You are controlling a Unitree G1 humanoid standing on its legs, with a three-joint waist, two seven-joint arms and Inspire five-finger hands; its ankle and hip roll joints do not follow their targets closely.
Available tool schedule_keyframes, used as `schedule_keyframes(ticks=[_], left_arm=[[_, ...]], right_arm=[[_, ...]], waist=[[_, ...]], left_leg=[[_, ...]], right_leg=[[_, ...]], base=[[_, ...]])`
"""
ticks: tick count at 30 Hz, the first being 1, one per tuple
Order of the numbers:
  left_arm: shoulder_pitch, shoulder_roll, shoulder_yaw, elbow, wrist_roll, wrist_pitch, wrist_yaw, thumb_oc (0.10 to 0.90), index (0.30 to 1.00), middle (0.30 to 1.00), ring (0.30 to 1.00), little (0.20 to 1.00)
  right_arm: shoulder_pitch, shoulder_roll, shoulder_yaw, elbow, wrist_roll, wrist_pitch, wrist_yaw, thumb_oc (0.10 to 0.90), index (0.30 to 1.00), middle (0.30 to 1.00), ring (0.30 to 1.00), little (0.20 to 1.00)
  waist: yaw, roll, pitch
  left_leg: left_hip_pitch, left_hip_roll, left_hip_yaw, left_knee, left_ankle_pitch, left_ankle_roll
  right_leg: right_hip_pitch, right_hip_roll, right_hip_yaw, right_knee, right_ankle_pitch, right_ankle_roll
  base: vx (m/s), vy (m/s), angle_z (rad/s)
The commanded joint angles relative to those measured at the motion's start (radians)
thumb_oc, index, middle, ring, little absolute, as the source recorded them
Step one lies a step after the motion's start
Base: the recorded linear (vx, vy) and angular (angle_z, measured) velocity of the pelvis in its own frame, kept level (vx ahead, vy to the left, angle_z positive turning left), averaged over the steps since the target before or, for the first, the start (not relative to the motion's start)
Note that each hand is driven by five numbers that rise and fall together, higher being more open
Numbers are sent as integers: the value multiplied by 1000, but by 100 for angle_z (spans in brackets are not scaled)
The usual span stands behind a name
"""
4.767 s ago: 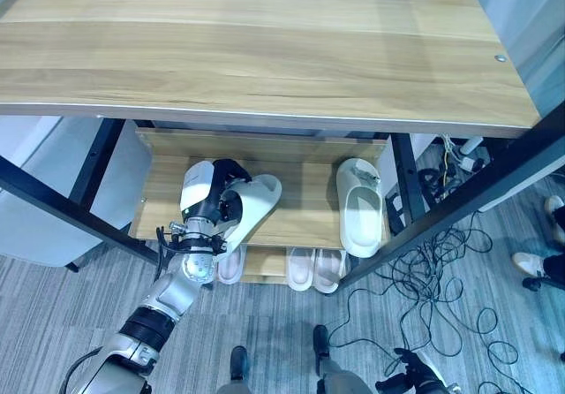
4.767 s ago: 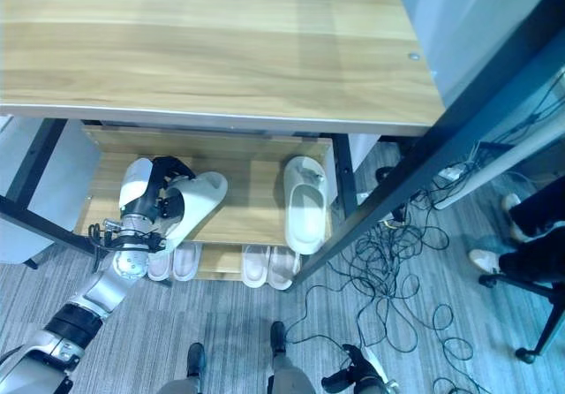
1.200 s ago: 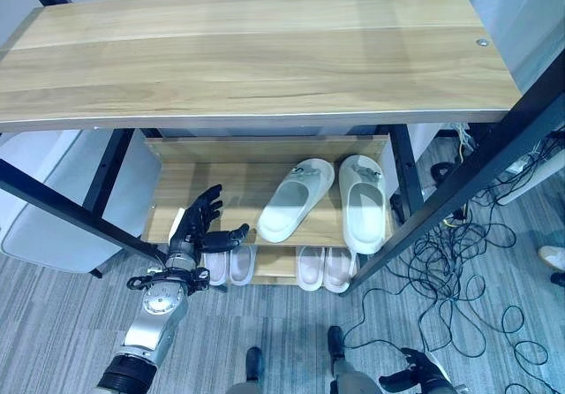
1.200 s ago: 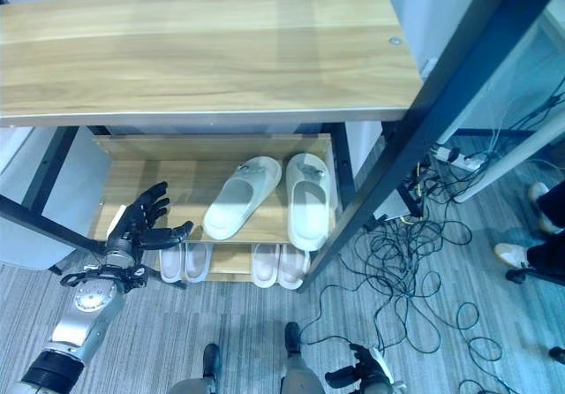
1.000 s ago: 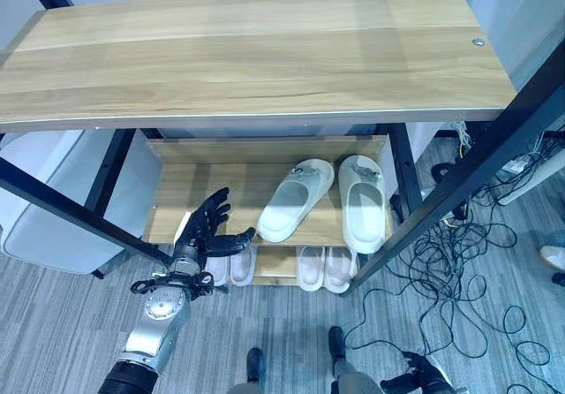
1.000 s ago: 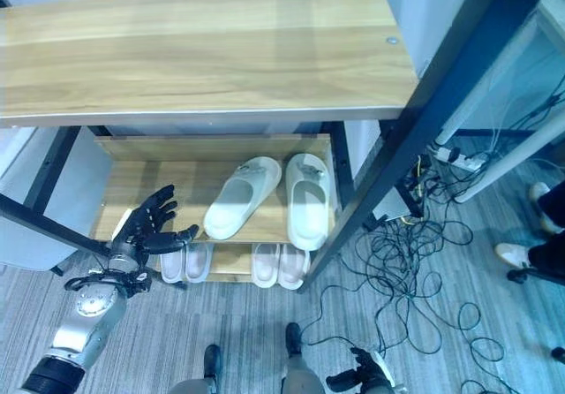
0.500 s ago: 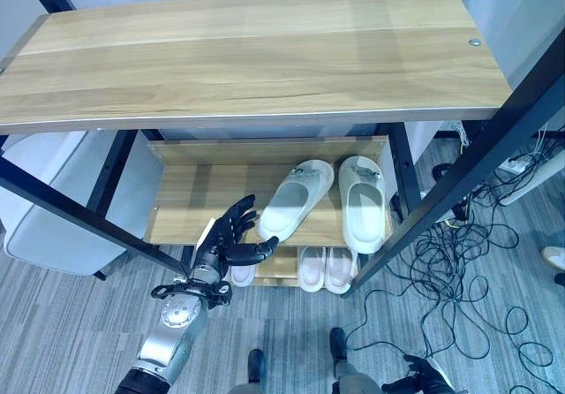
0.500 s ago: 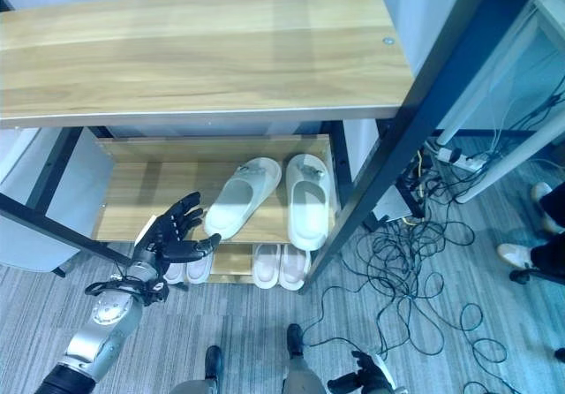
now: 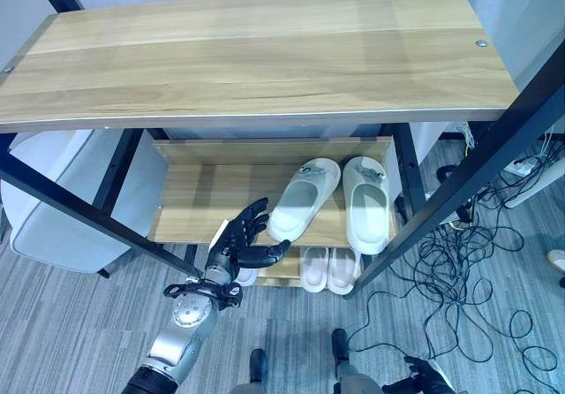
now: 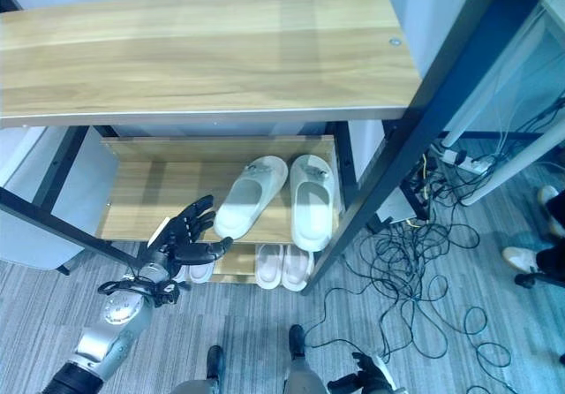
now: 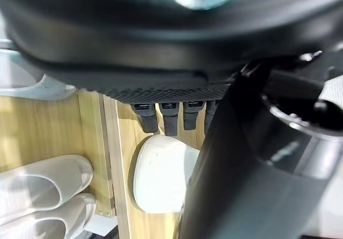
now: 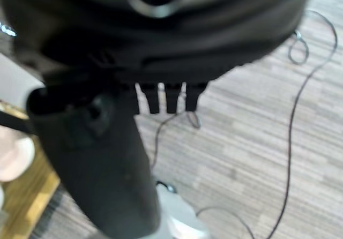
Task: Arrange the slippers neatly on the shoe rack.
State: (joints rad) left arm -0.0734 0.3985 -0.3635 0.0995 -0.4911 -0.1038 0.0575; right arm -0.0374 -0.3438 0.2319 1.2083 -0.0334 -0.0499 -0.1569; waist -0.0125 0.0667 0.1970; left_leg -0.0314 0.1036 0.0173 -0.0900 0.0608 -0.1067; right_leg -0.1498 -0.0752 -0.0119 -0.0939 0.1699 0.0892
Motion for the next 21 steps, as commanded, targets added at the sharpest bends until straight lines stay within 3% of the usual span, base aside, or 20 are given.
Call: schedule_keyframes(ticks=[1, 21], left_arm=[[-134, -37, -63, -82, -15, -53, -25, 800, 900, 900, 900, 900], [-200, -70, -178, -67, -12, -42, -37, 800, 900, 900, 900, 900]], right_arm=[[14, -21, 35, -1, 3, -8, -36, 800, 900, 900, 900, 900], [13, -11, 53, -1, 16, -10, -51, 800, 900, 900, 900, 900]], waist=[[6, -38, -12], [-9, -43, -14]], left_leg=[[-43, -47, -1, 3, -48, 22], [-39, -49, 3, 3, -54, 24]], right_leg=[[-29, -18, -46, 110, -131, 45], [-26, -16, -46, 101, -125, 49]], base=[[0, 0, 0], [0, 0, 0]])
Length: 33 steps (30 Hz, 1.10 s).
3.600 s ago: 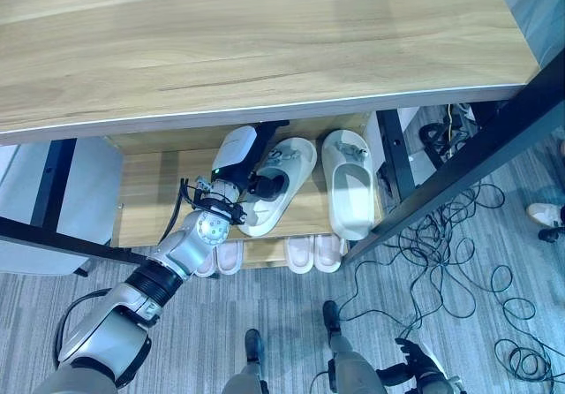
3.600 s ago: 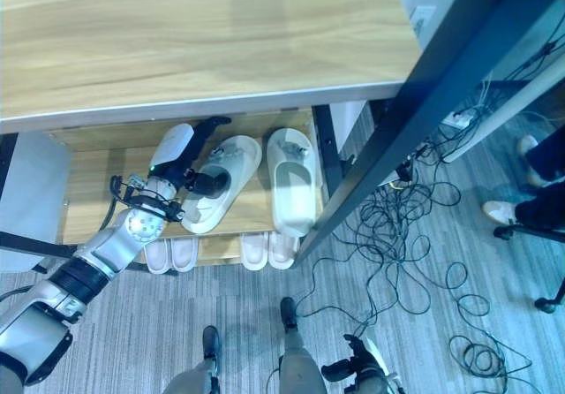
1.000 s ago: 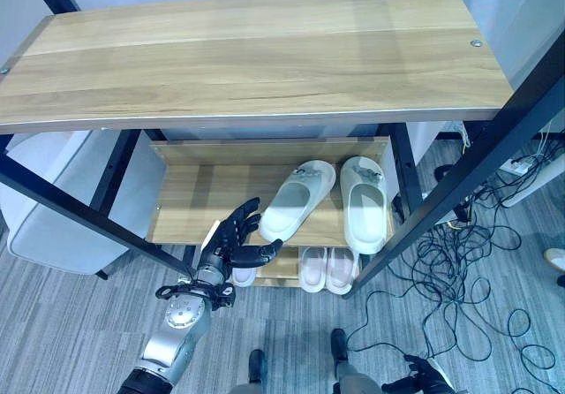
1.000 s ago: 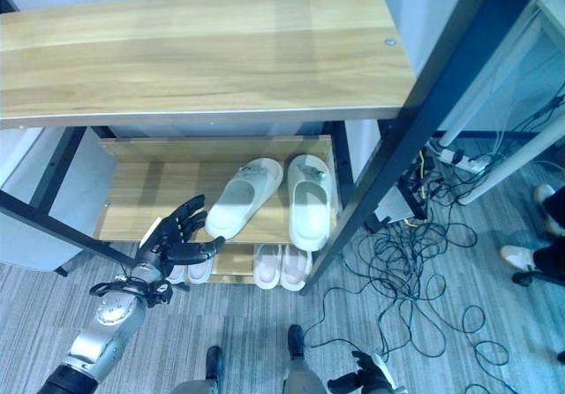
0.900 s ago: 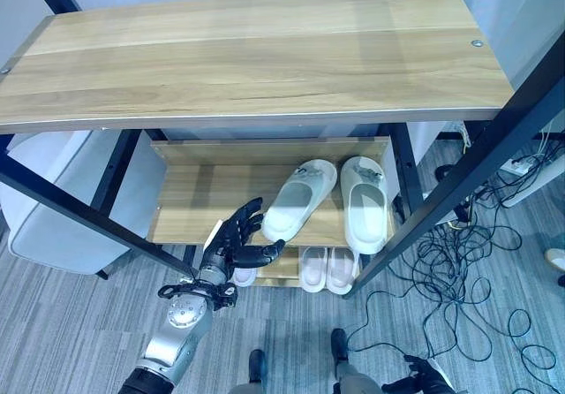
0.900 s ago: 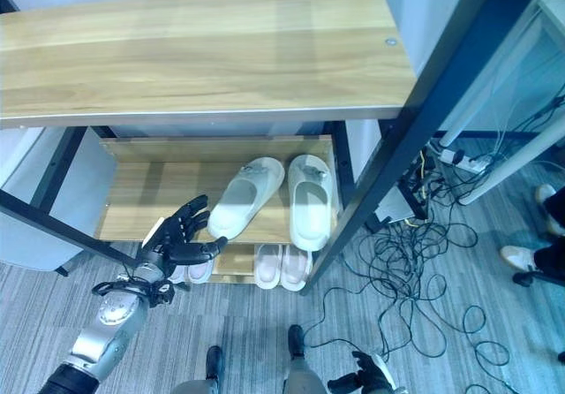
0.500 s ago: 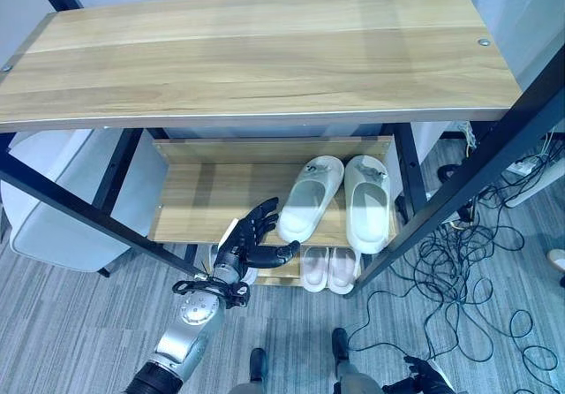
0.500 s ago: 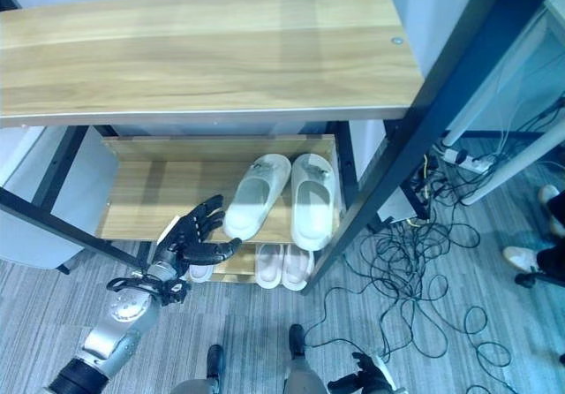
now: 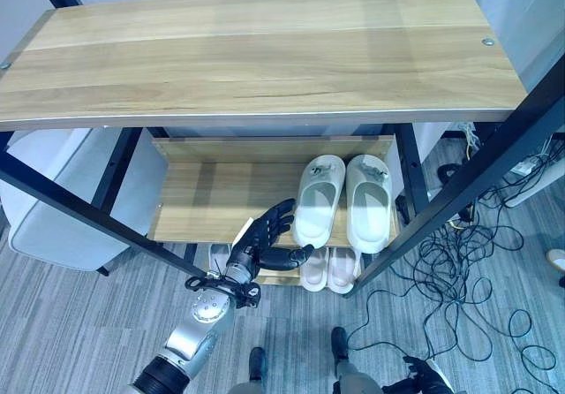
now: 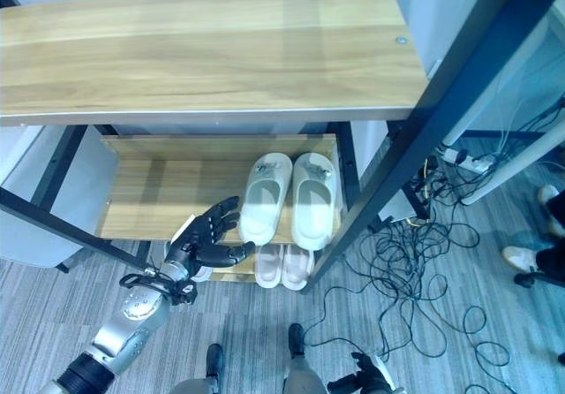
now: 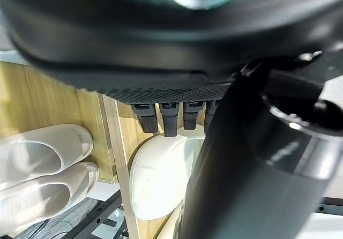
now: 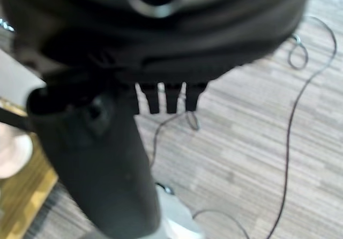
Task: Arrange the slippers neatly on the shoe rack.
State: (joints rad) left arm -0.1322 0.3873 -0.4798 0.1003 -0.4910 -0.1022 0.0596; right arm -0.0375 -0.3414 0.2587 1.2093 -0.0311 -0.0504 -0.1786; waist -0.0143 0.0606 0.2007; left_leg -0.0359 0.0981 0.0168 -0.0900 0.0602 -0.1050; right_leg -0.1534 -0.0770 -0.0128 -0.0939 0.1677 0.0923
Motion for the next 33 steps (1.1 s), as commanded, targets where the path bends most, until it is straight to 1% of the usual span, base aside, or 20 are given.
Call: schedule_keyframes(ticks=[1, 11, 20, 25, 28, 30, 31, 32, 33], left_arm=[[-143, -58, -63, -73, -14, -43, -39, 800, 900, 900, 900, 900], [-158, -77, -109, -70, -12, -40, -45, 800, 900, 900, 900, 900], [-164, -76, -112, -62, 0, -42, -41, 800, 900, 900, 900, 900], [-156, -60, -78, -64, 25, -43, -30, 800, 900, 900, 900, 900], [-150, -36, -6, -78, 46, -56, -3, 800, 900, 900, 900, 900], [-144, -32, 15, -83, 46, -59, 4, 800, 900, 900, 900, 900], [-132, -22, 56, -96, 53, -65, 19, 800, 900, 900, 900, 900], [-131, -21, 56, -97, 53, -64, 19, 800, 900, 900, 900, 900], [-113, -9, 101, -109, 65, -68, 33, 800, 900, 900, 900, 900]], right_arm=[[12, -14, 28, -3, 14, -9, -30, 800, 900, 900, 900, 900], [7, -9, 36, -2, 18, -12, -34, 800, 900, 900, 900, 900], [10, -7, 36, 1, 20, -11, -38, 800, 900, 900, 900, 900], [16, -6, 31, 3, 21, -11, -37, 800, 900, 900, 900, 900], [28, -2, 20, 4, 20, -12, -32, 800, 900, 900, 900, 900], [31, -2, 18, 5, 19, -12, -30, 800, 900, 900, 900, 900], [36, -1, 11, 6, 17, -10, -28, 800, 900, 900, 900, 900], [36, -1, 11, 6, 17, -10, -28, 800, 900, 900, 900, 900], [41, 2, 0, 7, 17, -9, -23, 800, 900, 900, 900, 900]], waist=[[-7, -37, -18], [-7, -42, -17], [-9, -42, -18], [-6, -43, -24], [-2, -43, -36], [-1, -43, -40], [3, -45, -47], [2, -45, -47], [8, -46, -54]], left_leg=[[-34, -43, 4, 3, -53, 22], [-32, -44, 4, 3, -57, 23], [-30, -44, 6, 3, -58, 23], [-28, -44, 7, 3, -58, 23], [-23, -44, 9, 3, -59, 21], [-21, -44, 9, 3, -60, 21], [-18, -46, 7, 3, -61, 20], [-18, -46, 7, 3, -61, 20], [-15, -47, 6, 3, -62, 20]], right_leg=[[-21, -14, -46, 101, -124, 46], [-20, -15, -44, 101, -124, 47], [-20, -15, -45, 99, -123, 47], [-13, -15, -47, 96, -124, 47], [-3, -15, -51, 90, -124, 47], [1, -16, -54, 89, -125, 47], [8, -16, -55, 84, -125, 48], [9, -16, -55, 84, -125, 48], [17, -17, -60, 80, -125, 49]], base=[[0, 0, 0], [0, 0, 0], [0, 0, 0], [0, 0, 0], [0, 0, 0], [0, 0, 0], [0, 0, 0], [0, 0, 0], [0, 0, 0]])
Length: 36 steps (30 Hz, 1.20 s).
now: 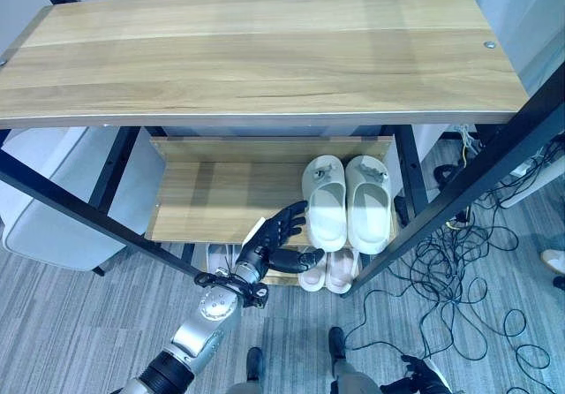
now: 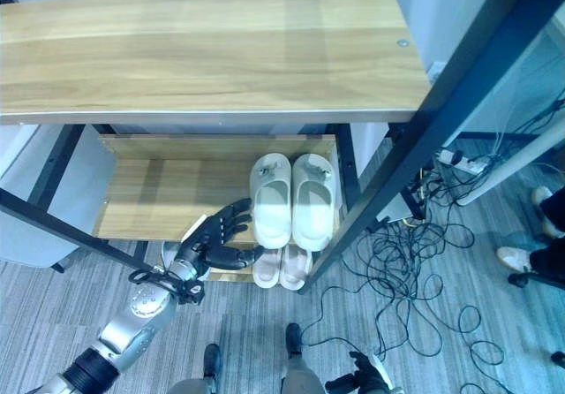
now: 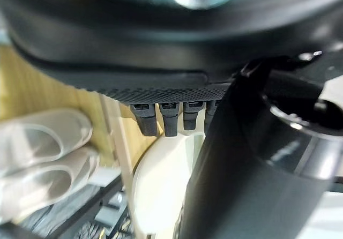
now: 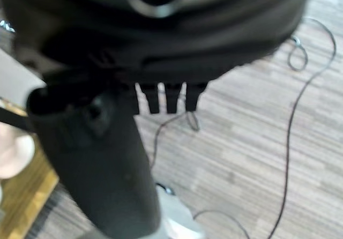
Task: Arrange the slippers neatly on the shoe rack.
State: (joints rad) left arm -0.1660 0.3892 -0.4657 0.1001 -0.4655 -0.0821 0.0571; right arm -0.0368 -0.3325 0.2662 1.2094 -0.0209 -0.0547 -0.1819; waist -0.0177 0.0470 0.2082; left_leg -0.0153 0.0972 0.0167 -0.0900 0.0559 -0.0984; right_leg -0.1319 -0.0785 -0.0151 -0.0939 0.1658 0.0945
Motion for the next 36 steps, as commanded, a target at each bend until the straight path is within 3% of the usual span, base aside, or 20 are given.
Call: schedule_keyframes(ticks=[1, 5, 12, 21, 26, 29, 30, 32, 33, 34, 36], left_arm=[[-78, -10, 88, -110, 40, -88, 35, 800, 900, 900, 900, 900], [-9, 10, 179, -143, 61, -91, 50, 800, 900, 900, 900, 900], [98, 53, 241, -183, 97, -90, 25, 800, 900, 900, 900, 900], [317, 109, 331, -113, 124, -84, -16, 800, 900, 900, 900, 900], [396, 106, 352, 78, 162, -64, -31, 800, 900, 900, 900, 900], [406, 77, 339, 369, 238, -28, -42, 800, 900, 900, 900, 900], [406, 77, 339, 369, 238, -29, -42, 800, 900, 900, 900, 900], [349, 43, 322, 638, 348, -3, -29, 800, 900, 900, 900, 900], [345, 41, 321, 643, 349, -6, -28, 800, 900, 900, 900, 900], [282, 4, 314, 824, 408, 6, -5, 800, 900, 900, 900, 900], [255, -16, 313, 912, 435, 10, 7, 800, 900, 900, 900, 900]], right_arm=[[41, -7, -6, 7, 7, -5, -20, 800, 900, 900, 900, 900], [50, -2, -26, 9, 5, -2, -6, 800, 900, 900, 900, 900], [55, 3, -38, 15, -2, 3, 7, 800, 900, 900, 900, 900], [48, 3, -70, 28, 1, 8, 16, 800, 900, 900, 900, 900], [43, -2, -91, 38, 12, 12, 19, 800, 900, 900, 900, 900], [44, -14, -106, 39, 21, 7, 27, 800, 900, 900, 900, 900], [44, -15, -106, 39, 21, 7, 27, 800, 900, 900, 900, 900], [33, -21, -114, 52, 30, 8, 33, 800, 900, 900, 900, 900], [32, -22, -114, 52, 30, 7, 33, 800, 900, 900, 900, 900], [27, -18, -112, 74, 33, 8, 34, 800, 900, 900, 900, 900], [25, -17, -111, 86, 33, 7, 33, 800, 900, 900, 900, 900]], waist=[[11, -33, -61], [26, -38, -78], [44, -45, -97], [79, -50, -126], [98, -53, -143], [102, -57, -160], [102, -57, -160], [95, -63, -169], [95, -62, -168], [88, -65, -177], [84, -66, -182]], left_leg=[[-35, -46, 6, 3, -58, 13], [-27, -50, 1, 3, -59, 13], [-19, -52, -7, 3, -58, 12], [-25, -57, -15, 3, -43, 12], [-32, -64, -16, 3, -33, 14], [-31, -67, -13, 3, -31, 16], [-30, -67, -13, 3, -31, 16], [-25, -67, -13, 3, -31, 17], [-24, -67, -13, 3, -31, 17], [-18, -67, -13, 3, -33, 16], [-15, -67, -11, 3, -35, 16]], right_leg=[[-4, -16, -57, 80, -123, 46], [15, -18, -71, 73, -124, 48], [36, -21, -87, 65, -122, 50], [50, -22, -112, 50, -109, 52], [65, -25, -131, 26, -92, 57], [75, -26, -135, 20, -90, 61], [75, -26, -135, 20, -90, 61], [79, -25, -137, 23, -94, 61], [79, -25, -137, 23, -94, 61], [83, -24, -136, 25, -98, 60], [84, -23, -135, 26, -99, 60]], base=[[0, 0, 0], [7, 13, 6], [-4, 3, 2], [-24, 8, 7], [-13, 14, 6], [7, 31, 12], [0, 0, 0], [0, 0, 0], [0, 0, 0], [0, 0, 0], [44, 25, 0]])
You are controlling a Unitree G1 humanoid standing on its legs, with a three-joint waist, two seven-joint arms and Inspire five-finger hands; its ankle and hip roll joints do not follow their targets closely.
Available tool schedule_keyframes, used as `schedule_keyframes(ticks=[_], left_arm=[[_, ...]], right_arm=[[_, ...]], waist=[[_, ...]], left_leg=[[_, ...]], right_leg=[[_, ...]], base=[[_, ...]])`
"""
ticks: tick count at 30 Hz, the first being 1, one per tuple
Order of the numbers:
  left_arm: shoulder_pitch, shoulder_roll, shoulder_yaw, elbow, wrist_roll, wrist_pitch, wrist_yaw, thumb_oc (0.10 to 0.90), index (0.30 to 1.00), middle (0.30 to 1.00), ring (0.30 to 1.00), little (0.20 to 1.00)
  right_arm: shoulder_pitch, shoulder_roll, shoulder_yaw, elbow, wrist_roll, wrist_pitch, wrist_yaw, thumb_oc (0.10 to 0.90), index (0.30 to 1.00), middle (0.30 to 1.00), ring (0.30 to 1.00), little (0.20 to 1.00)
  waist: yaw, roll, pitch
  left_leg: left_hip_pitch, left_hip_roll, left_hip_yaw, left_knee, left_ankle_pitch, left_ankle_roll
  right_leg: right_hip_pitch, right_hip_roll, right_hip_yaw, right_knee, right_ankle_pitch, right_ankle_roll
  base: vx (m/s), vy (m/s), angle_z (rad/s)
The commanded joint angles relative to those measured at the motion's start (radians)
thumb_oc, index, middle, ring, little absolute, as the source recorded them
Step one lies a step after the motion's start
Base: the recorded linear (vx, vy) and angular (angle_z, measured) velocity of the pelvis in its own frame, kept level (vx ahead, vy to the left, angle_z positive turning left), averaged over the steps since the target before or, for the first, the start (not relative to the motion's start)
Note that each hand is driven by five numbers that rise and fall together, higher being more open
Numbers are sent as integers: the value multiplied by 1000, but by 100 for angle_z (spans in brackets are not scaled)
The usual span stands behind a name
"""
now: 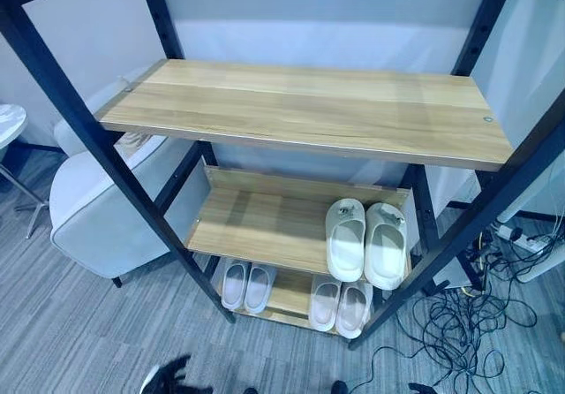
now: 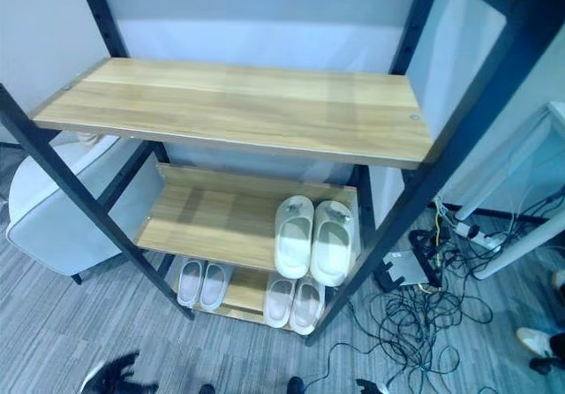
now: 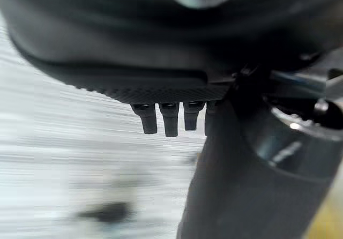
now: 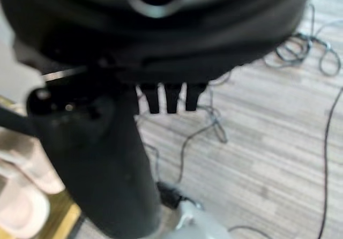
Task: Arrange the slippers neatly on the shoe rack.
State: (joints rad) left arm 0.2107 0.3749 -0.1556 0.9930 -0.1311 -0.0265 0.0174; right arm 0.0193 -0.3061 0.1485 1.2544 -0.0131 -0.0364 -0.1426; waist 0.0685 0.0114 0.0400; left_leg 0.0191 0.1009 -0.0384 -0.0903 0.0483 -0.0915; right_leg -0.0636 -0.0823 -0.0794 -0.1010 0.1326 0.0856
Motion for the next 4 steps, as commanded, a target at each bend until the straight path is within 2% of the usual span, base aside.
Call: schedule_keyframes(ticks=[1, 4], left_arm=[[-170, -32, 4, 144, 122, -37, 72, 800, 900, 900, 900, 900], [-207, -46, 3, 224, 161, -30, 91, 800, 900, 900, 900, 900]], right_arm=[[-37, -41, 8, 64, 30, -12, -8, 800, 900, 900, 900, 900], [-36, -40, 9, 81, 31, -14, -14, 800, 900, 900, 900, 900]], waist=[[-9, -31, -22], [-15, -33, -33]], left_leg=[[-41, -69, 47, 3, -32, 9], [-32, -67, 50, 3, -37, 9]], right_leg=[[19, -18, -69, 34, -69, 67], [27, -17, -66, 34, -73, 66]], base=[[50, 24, 0], [53, 17, -1]])
